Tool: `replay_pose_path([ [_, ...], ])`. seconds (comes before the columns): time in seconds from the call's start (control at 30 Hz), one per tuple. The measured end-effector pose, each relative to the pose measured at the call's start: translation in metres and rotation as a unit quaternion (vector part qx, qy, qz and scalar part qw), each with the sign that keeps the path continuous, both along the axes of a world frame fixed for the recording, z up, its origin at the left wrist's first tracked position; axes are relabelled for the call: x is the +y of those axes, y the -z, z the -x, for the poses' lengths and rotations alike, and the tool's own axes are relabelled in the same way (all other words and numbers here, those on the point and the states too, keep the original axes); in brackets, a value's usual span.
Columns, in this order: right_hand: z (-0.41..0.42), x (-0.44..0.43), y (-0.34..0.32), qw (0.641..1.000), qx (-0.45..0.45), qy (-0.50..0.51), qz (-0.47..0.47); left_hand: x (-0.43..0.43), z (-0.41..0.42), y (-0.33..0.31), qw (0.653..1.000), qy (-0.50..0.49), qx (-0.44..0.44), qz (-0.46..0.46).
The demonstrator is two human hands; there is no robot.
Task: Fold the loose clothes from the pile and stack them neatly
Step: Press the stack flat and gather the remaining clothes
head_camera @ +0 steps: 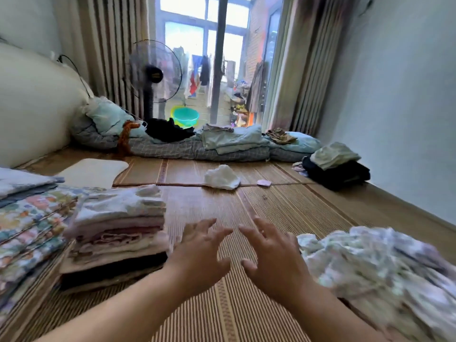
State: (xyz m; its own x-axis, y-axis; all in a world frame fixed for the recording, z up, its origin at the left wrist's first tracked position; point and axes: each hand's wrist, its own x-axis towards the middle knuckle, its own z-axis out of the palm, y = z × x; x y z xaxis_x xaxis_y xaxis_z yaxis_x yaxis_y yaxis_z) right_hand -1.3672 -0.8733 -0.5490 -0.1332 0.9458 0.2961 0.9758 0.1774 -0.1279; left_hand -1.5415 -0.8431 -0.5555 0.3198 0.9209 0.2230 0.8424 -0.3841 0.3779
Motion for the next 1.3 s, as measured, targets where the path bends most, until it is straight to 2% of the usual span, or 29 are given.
replay_pose_path([
  [0.2,-0.134,-0.085,0.036,0.975,0.069,0.194,0.084,-0.047,-0.142,0.025,0.986,0.145,0.077,0.017],
  [0.4,-0.226,-0.083,0.053,0.949,0.103,0.280,0.101,-0.043,-0.236,0.046,0.974,0.180,0.126,0.056],
  [0.5,-0.250,-0.059,0.060,0.952,0.104,0.281,0.058,-0.019,-0.261,0.058,0.976,0.168,0.121,0.065],
  [0.63,-0.276,-0.016,0.062,0.960,0.018,0.278,0.019,0.024,-0.286,0.062,0.990,0.101,0.076,0.068],
  [0.73,-0.295,0.015,0.060,0.941,0.019,0.305,0.147,0.050,-0.299,0.068,0.989,0.031,0.050,0.134],
  [0.8,-0.301,0.029,0.063,0.929,0.030,0.295,0.220,0.061,-0.303,0.084,0.978,0.005,0.074,0.195],
  [0.9,-0.303,0.039,0.066,0.935,0.043,0.290,0.202,0.064,-0.296,0.108,0.969,0.019,0.104,0.221],
  [0.97,-0.304,0.039,0.059,0.942,0.056,0.286,0.166,0.067,-0.287,0.113,0.977,0.031,0.050,0.203],
  [1.03,-0.310,0.038,0.041,0.950,0.119,0.260,0.122,0.071,-0.277,0.098,0.972,0.040,-0.050,0.226],
  [1.13,-0.314,0.029,0.002,0.934,0.270,0.235,0.022,0.073,-0.253,0.042,0.954,0.052,-0.189,0.228],
  [1.3,-0.278,0.013,-0.068,0.922,0.343,0.158,-0.078,0.057,-0.193,-0.071,0.947,0.073,-0.290,0.117],
])
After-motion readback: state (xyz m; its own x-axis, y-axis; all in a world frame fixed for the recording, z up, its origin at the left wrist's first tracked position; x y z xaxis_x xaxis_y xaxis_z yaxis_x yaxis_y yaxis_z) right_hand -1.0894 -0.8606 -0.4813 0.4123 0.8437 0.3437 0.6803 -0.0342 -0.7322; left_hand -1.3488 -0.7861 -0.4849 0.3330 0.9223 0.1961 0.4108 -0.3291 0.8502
